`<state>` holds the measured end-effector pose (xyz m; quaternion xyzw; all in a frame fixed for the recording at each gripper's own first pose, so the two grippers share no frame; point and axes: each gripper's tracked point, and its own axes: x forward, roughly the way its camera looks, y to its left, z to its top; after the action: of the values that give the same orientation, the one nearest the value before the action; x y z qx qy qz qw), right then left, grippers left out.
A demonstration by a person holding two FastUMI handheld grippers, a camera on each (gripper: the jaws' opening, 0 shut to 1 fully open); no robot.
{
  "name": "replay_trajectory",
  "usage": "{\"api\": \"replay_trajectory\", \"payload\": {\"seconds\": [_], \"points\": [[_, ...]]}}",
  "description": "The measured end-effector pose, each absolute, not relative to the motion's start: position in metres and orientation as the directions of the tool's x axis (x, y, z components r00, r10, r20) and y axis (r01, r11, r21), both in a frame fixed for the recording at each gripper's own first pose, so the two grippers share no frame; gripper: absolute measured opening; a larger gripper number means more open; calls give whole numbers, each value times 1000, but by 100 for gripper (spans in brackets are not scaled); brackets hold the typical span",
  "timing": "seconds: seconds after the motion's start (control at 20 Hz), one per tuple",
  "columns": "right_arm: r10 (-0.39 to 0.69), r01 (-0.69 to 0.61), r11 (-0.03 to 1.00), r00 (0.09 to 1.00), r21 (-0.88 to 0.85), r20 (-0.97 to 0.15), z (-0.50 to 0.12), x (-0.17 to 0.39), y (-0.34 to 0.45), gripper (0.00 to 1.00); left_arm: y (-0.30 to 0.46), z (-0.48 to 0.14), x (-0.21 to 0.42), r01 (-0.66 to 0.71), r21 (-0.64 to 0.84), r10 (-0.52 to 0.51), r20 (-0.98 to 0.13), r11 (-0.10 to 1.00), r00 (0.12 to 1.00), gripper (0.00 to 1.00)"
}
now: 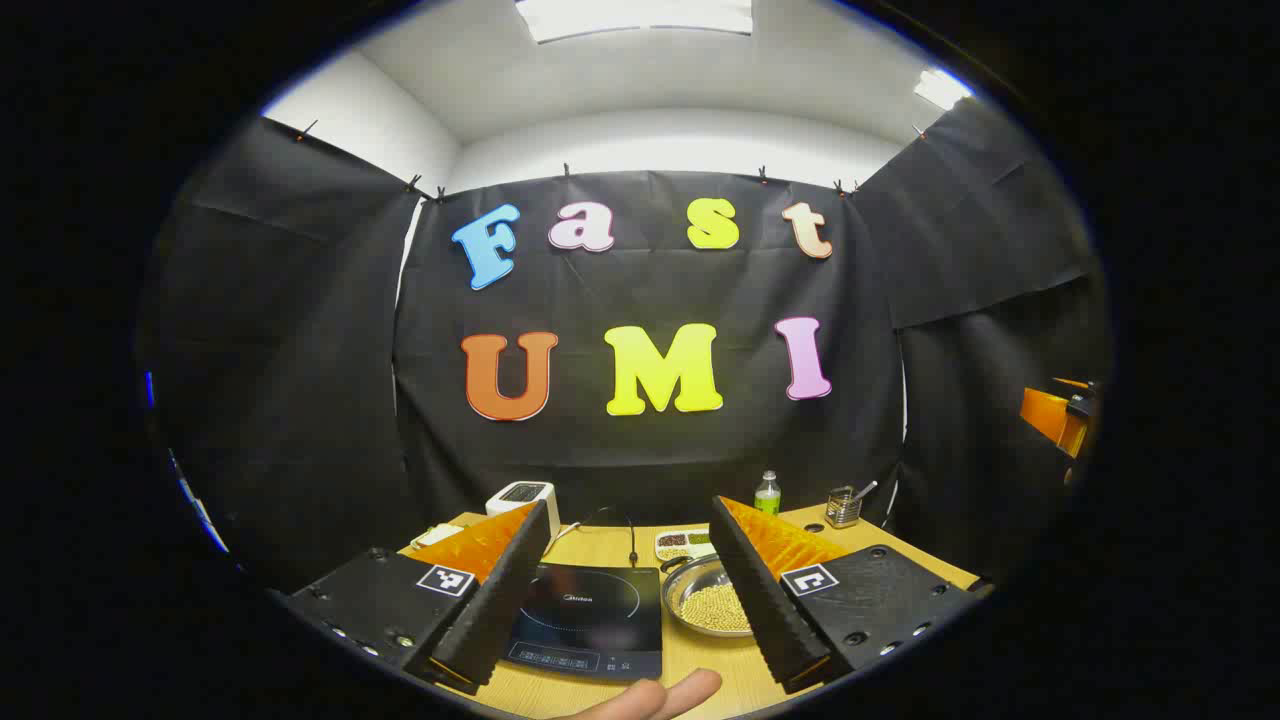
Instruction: First push the handle of the pot to place it horizontally, then grasp the pot with both hands and set it on the induction cooktop.
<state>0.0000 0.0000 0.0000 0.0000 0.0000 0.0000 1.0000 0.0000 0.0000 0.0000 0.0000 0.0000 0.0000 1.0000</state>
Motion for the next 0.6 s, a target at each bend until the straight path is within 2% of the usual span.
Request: {"api": "replay_trajectory", "payload": {"seconds": [0.25, 0.6], "points": [[-11, 12, 1000, 1000, 21, -12, -5, 3, -6, 99, 0, 4, -10, 9, -13, -9, 9, 1000, 1000, 95], [12, -11, 999, 999, 37, -30, -12, 5, 2, 99, 20, 10, -17, -26, -42, 27, 24, 999, 999, 95]]}}
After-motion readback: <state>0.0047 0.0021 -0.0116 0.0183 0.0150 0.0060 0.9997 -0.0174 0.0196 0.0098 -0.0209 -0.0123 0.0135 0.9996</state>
